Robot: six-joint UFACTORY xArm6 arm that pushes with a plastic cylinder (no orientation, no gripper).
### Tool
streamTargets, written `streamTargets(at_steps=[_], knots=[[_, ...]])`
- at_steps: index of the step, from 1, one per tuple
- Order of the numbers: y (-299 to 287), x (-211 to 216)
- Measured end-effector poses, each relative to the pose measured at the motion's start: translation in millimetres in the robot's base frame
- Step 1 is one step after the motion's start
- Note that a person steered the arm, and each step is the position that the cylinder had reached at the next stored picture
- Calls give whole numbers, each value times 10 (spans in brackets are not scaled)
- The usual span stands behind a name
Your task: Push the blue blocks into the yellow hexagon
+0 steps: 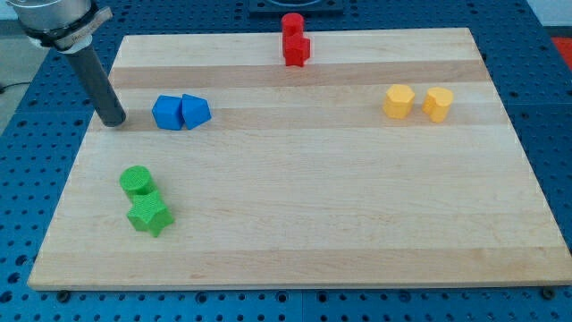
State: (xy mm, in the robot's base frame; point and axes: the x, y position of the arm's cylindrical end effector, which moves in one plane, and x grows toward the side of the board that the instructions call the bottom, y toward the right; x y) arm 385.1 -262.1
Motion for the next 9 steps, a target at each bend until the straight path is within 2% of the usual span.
streamTargets(at_steps=[4,6,9], knots=[[1442,-96],[1972,-361],[2774,-320]])
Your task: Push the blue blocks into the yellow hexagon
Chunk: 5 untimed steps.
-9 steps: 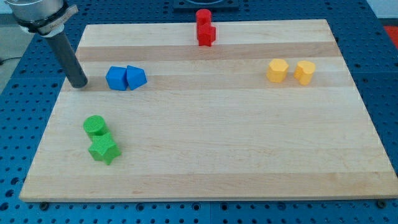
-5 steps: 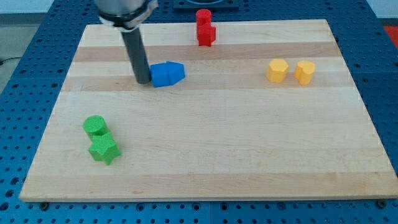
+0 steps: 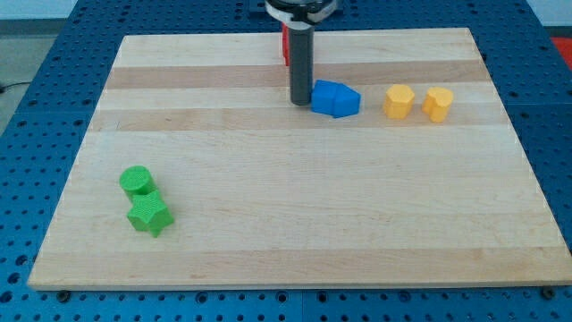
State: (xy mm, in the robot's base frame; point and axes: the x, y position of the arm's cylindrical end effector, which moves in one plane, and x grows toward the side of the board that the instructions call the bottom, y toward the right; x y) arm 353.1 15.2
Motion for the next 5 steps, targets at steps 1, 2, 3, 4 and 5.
streamTargets(at_steps=[1,2,3,4,5], knots=[[295,48],[563,56],[604,57],[549,113],[11,161]])
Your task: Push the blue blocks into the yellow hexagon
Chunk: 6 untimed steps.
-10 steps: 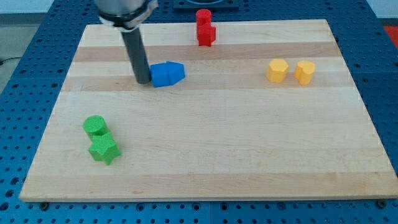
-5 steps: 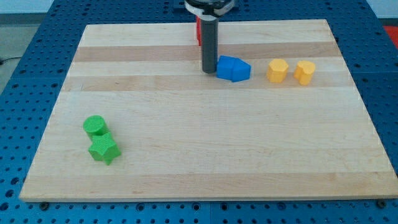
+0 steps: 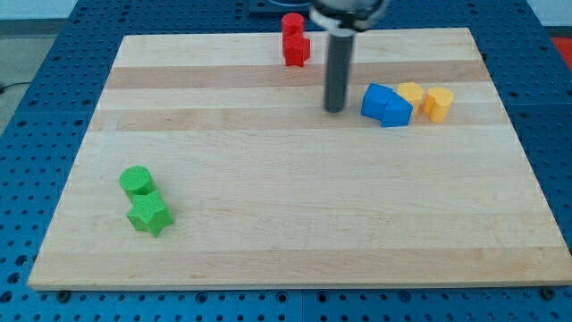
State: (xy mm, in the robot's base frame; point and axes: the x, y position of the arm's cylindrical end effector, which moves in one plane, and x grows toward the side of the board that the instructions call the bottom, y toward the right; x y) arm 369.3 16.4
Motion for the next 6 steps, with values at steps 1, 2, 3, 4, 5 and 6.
streamTargets(at_steps=[1,2,3,4,5,6], knots=[[-844,90],[-1678,174],[-2280,233],[-2817,234],[-3148,234],[-3211,235]])
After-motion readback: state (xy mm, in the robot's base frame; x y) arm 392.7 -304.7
